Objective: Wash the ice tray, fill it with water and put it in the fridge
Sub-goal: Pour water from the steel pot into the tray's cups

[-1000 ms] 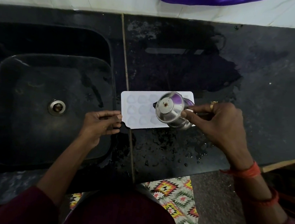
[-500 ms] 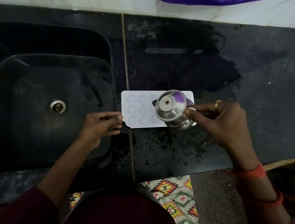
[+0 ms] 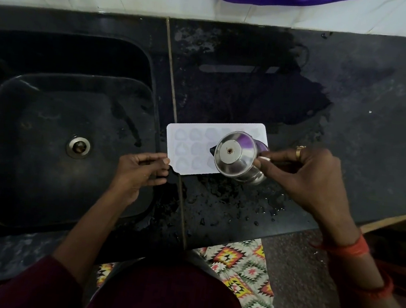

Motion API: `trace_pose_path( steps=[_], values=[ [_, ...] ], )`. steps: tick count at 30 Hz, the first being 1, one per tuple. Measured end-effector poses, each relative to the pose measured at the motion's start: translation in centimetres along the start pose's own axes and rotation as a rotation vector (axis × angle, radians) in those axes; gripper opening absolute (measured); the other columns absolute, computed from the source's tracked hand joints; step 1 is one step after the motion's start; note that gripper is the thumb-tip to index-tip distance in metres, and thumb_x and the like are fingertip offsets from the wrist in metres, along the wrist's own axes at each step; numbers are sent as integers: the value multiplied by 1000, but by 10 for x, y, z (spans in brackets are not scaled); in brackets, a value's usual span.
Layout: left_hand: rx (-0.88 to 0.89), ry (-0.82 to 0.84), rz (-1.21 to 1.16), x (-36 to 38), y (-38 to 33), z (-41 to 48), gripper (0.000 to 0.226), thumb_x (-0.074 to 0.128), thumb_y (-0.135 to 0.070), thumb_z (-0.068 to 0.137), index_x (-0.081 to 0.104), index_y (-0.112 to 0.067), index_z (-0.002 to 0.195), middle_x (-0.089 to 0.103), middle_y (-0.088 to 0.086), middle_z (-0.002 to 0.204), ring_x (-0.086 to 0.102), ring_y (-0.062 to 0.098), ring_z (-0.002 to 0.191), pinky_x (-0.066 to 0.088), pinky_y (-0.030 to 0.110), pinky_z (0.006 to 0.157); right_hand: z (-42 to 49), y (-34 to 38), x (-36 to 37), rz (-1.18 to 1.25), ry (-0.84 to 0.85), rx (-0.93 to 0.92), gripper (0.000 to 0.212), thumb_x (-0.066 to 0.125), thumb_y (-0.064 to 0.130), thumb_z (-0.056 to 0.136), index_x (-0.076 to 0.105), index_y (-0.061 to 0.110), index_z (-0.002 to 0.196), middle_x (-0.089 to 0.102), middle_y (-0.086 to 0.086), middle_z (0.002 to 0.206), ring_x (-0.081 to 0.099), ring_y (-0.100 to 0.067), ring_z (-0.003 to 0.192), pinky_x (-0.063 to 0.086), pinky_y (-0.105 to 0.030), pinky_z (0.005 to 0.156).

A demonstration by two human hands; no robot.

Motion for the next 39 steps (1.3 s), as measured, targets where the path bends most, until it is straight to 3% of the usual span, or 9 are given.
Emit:
trace_pose_path(
  steps=[4,8,9,12,15,31,39],
  values=[
    [-1,-1,2,0,0,0,11,78,-9,84,76,-10,94,77,6,75,70,10,62,59,24,55,-4,-3,3,-20,9,-1,51,67,73,64,82,31,89,76,10,72,70,3,64,61,-31,63],
    [-6,-4,1,0,1,-1,10,78,-9,84,76,-10,94,76,6,74,70,10,61,59,24,55,-6,-3,5,-46,19,-24,49,65,73,66,82,33,90,76,11,70,66,6,57,45,-9,51],
    [-6,-4,2,0,1,-1,10,78,-9,84,76,-11,94,76,6,74,70,10,61,59,24,55,-7,-3,5,-51,21,-24,49,65,73,67,82,33,90,76,11,69,66,6,56,45,-9,51],
    [-9,-3,0,0,1,-1,10,78,-8,85,76,-10,95,76,6,75,70,9,61,59,24,55,-8,-5,7,-62,12,-11,46,67,71,68,82,35,90,76,11,71,69,3,60,59,-25,58],
    [-4,0,0,0,0,-1,11,78,-9,85,76,-11,95,76,6,75,70,9,61,59,24,55,-9,-5,7,-78,-3,-4,41,70,65,69,82,33,92,76,10,71,70,0,61,62,-36,62],
    [11,2,-1,0,0,-2,9,77,-8,85,76,-10,94,76,5,74,70,9,60,61,25,57,-12,-6,5,-106,-14,10,39,70,64,69,82,34,92,76,9,71,69,2,61,62,-35,60],
    [7,-2,-6,0,1,-1,10,77,-8,85,76,-10,94,76,7,75,70,10,61,60,25,56,-14,-3,1,56,-15,21,37,78,56,69,83,28,92,77,8,72,72,-1,63,63,-40,62]
  ],
)
Point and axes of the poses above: each hand's wrist, its own z-axis towards the middle knuckle, its own x-axis out of the palm, y = z × x, the point moved 3 cm from there along z, towards the middle knuckle
